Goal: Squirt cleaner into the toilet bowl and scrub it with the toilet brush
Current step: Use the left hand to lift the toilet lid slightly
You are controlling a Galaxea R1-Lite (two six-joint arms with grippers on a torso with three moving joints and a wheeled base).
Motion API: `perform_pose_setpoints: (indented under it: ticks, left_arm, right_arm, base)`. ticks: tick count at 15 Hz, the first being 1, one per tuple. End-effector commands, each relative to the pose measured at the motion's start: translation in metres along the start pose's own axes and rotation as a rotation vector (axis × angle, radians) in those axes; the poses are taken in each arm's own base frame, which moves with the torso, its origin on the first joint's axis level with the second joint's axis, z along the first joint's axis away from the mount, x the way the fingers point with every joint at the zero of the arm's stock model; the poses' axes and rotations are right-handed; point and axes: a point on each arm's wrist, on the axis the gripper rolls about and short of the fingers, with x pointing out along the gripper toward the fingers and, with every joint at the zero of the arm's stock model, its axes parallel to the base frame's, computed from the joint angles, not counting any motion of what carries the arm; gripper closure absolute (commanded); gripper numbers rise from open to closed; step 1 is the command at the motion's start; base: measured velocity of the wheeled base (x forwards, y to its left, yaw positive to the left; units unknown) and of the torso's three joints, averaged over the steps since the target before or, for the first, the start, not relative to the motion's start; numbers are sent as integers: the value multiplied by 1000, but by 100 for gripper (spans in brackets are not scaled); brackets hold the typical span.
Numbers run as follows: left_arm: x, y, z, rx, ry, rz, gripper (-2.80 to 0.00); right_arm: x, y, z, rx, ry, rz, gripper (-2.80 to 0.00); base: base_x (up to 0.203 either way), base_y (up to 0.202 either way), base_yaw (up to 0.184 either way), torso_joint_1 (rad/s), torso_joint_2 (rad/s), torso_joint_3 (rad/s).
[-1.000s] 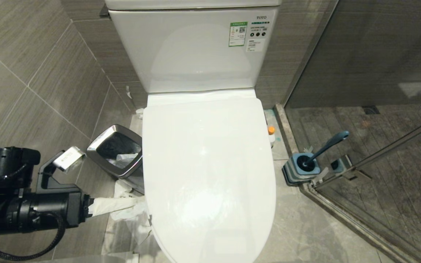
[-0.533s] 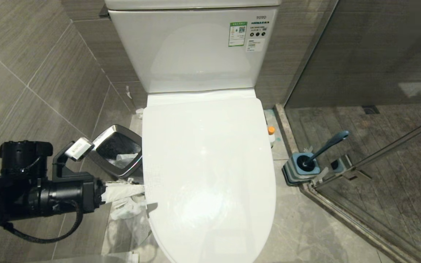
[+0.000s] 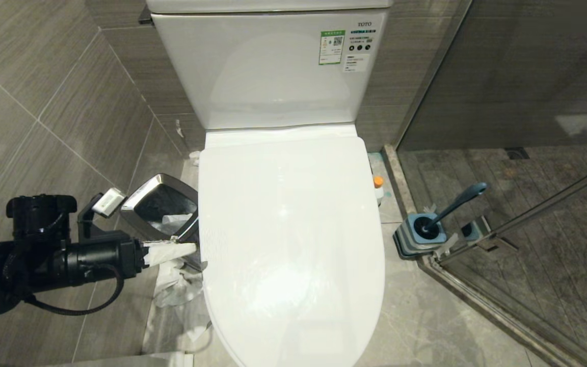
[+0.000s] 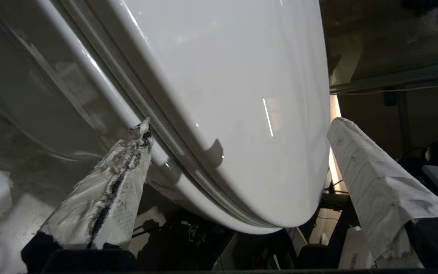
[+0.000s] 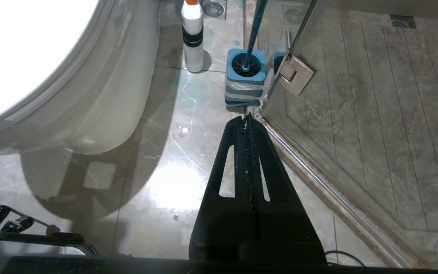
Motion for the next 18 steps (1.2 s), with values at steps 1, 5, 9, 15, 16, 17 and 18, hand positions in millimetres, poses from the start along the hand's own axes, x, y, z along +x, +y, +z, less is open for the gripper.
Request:
perform_pose_setpoints:
  ticks: [1, 5, 9, 15, 16, 17, 18]
  left_arm:
    - [1, 7, -7, -35, 13, -1, -280]
    - [11, 6, -15, -66, 54, -23, -280]
    - [22, 5, -20, -64, 82, -45, -280]
    - [27, 8, -24, -59, 96, -49, -280]
    - [27, 8, -25, -59, 98, -49, -280]
    - [27, 8, -26, -62, 100, -49, -280]
    - [27, 8, -27, -63, 101, -50, -280]
  right_arm:
    - [0, 0, 0, -1, 1, 0, 0]
    - [0, 0, 0, -1, 1, 0, 0]
    - [0, 0, 0, -1, 1, 0, 0]
    - [0, 0, 0, -1, 1, 0, 0]
    - [0, 0, 0, -1, 1, 0, 0]
    - [0, 0, 0, -1, 1, 0, 0]
    - [0, 0, 0, -1, 1, 0, 0]
  base:
    - [0, 0, 0, 0, 0, 0]
    - [0, 0, 0, 0, 0, 0]
    - [0, 0, 0, 0, 0, 0]
    - [0, 0, 0, 0, 0, 0]
    - [0, 0, 0, 0, 0, 0]
    - [0, 0, 0, 0, 0, 0]
    - [0, 0, 0, 0, 0, 0]
